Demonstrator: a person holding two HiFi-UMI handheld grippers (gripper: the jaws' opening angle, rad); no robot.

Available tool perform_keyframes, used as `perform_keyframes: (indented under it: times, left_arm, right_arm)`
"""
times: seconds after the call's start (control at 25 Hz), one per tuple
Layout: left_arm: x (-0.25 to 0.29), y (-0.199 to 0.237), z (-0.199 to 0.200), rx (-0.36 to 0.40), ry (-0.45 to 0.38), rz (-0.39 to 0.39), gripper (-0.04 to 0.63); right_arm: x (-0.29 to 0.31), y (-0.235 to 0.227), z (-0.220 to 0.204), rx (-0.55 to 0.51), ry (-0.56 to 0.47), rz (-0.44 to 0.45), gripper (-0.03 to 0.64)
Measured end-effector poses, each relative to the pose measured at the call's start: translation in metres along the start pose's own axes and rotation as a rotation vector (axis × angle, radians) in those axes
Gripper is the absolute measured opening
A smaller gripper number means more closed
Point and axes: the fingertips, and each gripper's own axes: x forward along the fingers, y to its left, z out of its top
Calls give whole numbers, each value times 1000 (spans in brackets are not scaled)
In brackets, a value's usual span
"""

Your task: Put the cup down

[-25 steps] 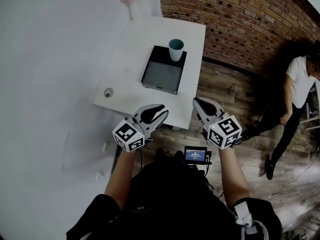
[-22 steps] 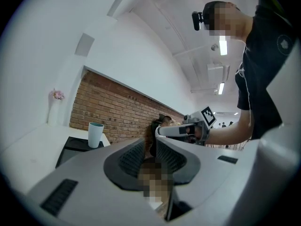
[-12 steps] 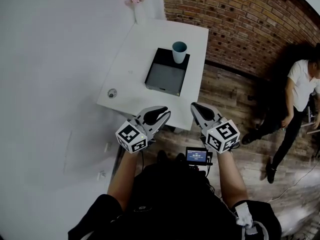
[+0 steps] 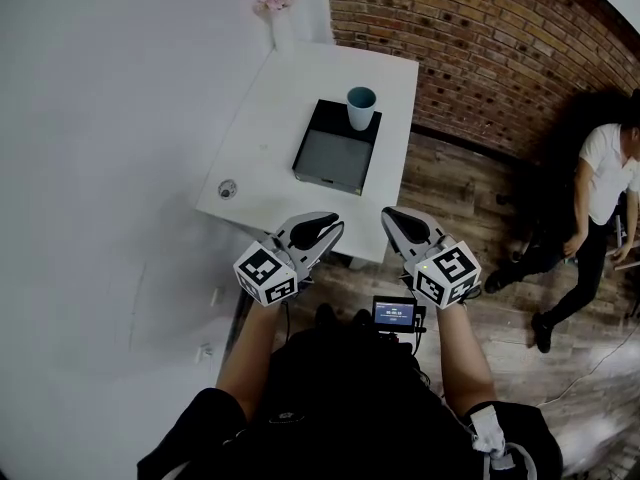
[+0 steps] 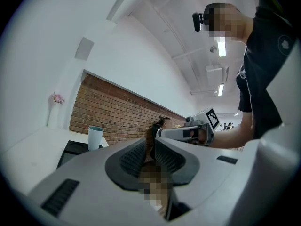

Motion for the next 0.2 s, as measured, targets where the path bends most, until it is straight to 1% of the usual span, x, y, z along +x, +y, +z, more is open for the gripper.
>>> perform_keyframes:
  times: [0.2]
  left_arm:
    - [-3, -2, 0, 1, 0, 3, 64]
  right_arm:
    - [-3, 0, 0, 6, -5, -2, 12]
